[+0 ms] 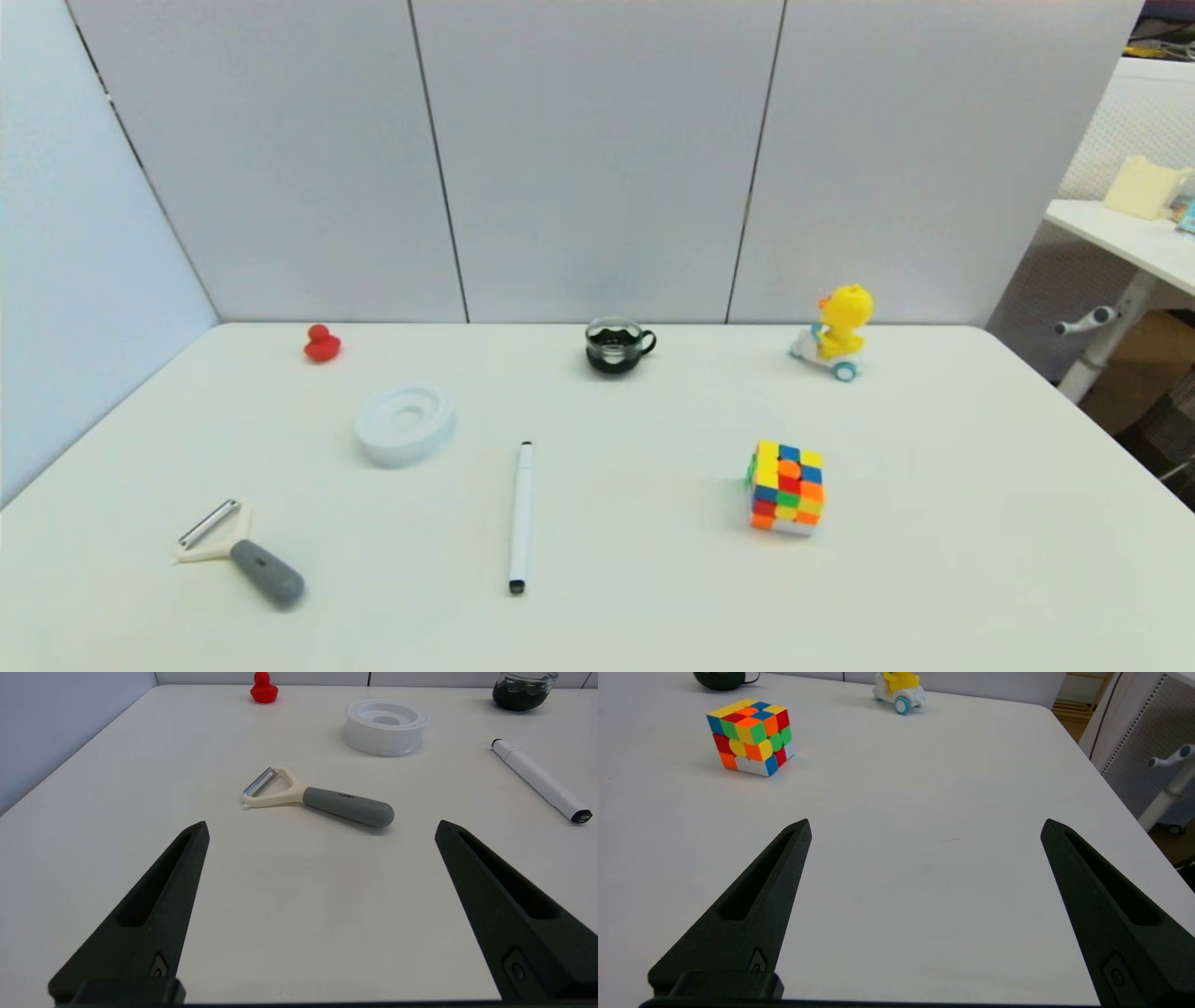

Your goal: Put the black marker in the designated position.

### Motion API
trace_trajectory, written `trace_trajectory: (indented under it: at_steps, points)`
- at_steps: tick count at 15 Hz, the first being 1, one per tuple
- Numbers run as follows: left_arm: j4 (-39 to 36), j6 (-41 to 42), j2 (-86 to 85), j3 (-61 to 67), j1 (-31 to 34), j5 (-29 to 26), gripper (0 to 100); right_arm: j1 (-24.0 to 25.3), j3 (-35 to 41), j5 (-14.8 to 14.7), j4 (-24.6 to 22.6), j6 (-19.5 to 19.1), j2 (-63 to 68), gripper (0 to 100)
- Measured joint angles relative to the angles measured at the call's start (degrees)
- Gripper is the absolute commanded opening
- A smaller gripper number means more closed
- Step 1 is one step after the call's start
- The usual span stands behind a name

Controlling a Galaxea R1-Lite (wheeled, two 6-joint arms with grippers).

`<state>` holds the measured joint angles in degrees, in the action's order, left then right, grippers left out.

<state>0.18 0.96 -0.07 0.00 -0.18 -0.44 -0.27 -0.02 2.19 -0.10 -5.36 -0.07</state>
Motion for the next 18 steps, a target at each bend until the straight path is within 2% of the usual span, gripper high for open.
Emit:
trace_trajectory:
  at_steps: [4,18]
  points:
    - [0.0,0.0,0.0,0.0,0.0,0.0,100,0.0,0.0,-1.6,-0.2,5.3,0.0,100]
    - [-0.1,-1.3,0.0,0.0,0.0,0.3,100,0.0,0.0,-1.7,-0.2,5.5,0.0,100]
